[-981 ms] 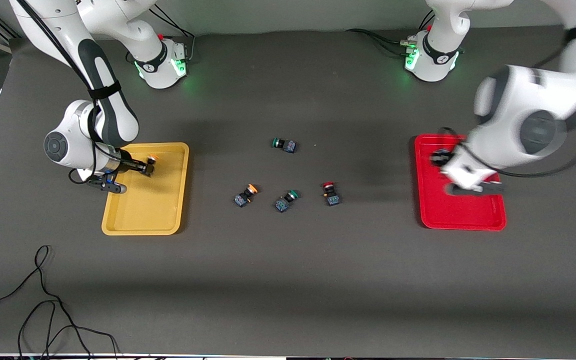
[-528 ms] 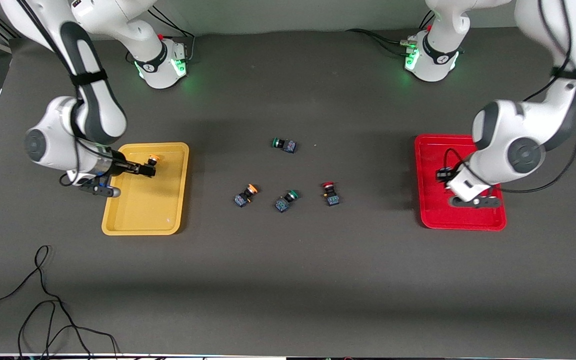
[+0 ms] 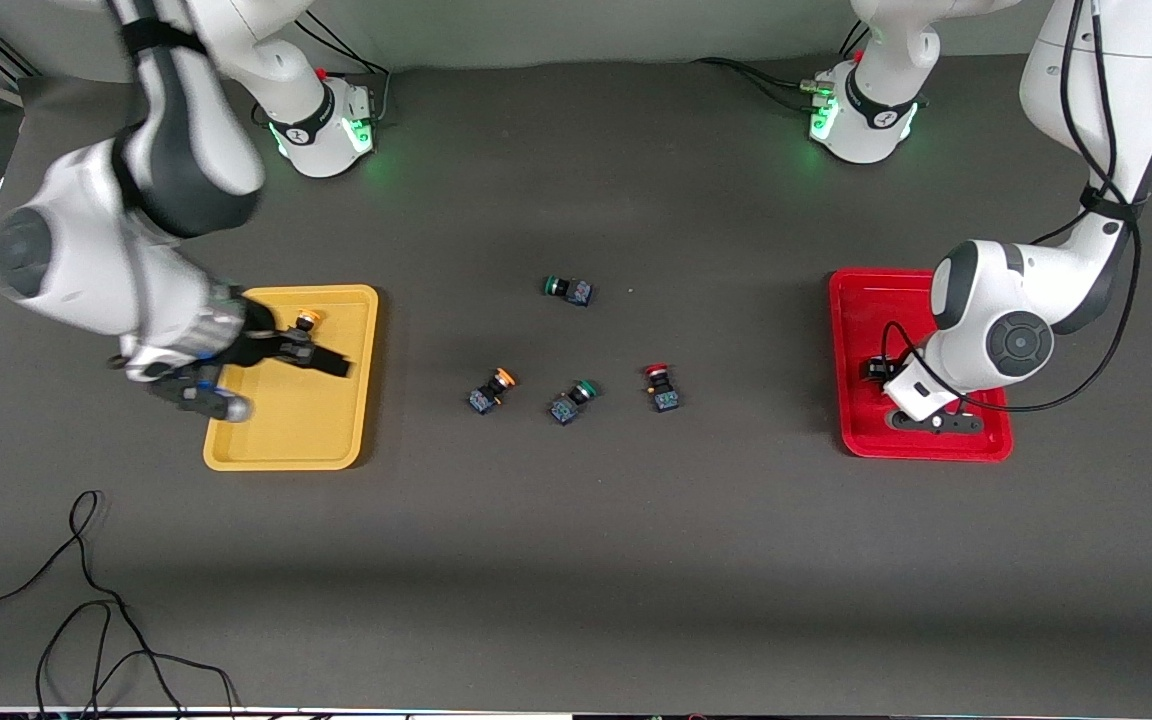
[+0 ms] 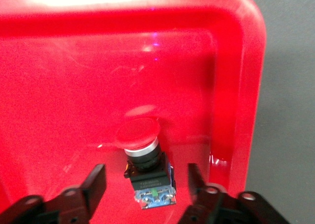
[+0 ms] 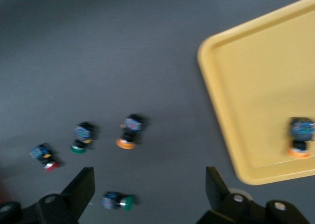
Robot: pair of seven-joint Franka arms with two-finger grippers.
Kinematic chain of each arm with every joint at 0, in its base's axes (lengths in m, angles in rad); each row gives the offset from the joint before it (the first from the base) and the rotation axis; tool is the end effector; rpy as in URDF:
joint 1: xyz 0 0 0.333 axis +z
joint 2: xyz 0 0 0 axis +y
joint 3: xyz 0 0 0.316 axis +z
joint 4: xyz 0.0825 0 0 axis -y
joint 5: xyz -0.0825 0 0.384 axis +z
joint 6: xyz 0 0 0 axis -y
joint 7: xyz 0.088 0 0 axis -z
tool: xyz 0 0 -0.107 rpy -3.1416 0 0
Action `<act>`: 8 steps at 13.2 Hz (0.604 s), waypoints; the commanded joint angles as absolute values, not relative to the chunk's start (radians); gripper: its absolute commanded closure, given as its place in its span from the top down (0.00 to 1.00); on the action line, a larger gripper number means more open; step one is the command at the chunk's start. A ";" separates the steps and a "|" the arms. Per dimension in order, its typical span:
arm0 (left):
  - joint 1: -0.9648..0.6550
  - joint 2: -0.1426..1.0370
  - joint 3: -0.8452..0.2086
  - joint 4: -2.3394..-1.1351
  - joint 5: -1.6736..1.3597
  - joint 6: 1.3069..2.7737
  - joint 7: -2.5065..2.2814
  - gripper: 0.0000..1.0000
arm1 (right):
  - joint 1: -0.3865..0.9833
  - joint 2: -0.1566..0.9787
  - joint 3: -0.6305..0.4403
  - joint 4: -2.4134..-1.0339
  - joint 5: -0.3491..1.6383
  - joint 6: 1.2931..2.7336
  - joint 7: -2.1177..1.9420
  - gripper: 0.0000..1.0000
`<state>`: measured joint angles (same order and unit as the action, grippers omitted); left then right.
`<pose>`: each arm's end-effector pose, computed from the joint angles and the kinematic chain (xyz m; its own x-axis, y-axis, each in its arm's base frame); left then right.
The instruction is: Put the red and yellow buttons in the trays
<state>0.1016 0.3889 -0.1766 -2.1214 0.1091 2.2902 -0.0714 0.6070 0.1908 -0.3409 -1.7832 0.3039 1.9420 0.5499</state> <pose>0.5513 -0.0399 0.2124 0.9749 -0.0753 -0.2096 -0.0798 -0.9967 -0.0134 0.5811 0.1909 0.4510 0.9197 -0.3677 -0.1379 -0.3876 -0.9063 -0.1682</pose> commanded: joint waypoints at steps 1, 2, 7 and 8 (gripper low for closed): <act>0.106 0.315 -0.192 -2.018 0.115 2.081 -0.057 0.99 | 0.592 0.362 -0.240 -1.614 0.268 1.928 0.727 1.00; 0.101 0.295 -0.195 -1.956 0.103 1.986 -0.060 0.99 | 0.594 0.400 -0.221 -1.597 0.268 1.960 0.754 1.00; -0.033 0.282 -0.207 -1.842 0.025 1.910 -0.254 0.99 | 0.595 0.550 -0.169 -1.617 0.284 2.107 0.902 1.00; -0.091 0.293 -0.207 -1.839 0.026 1.952 -0.356 0.99 | 0.606 0.566 -0.155 -1.653 0.284 2.152 0.944 1.00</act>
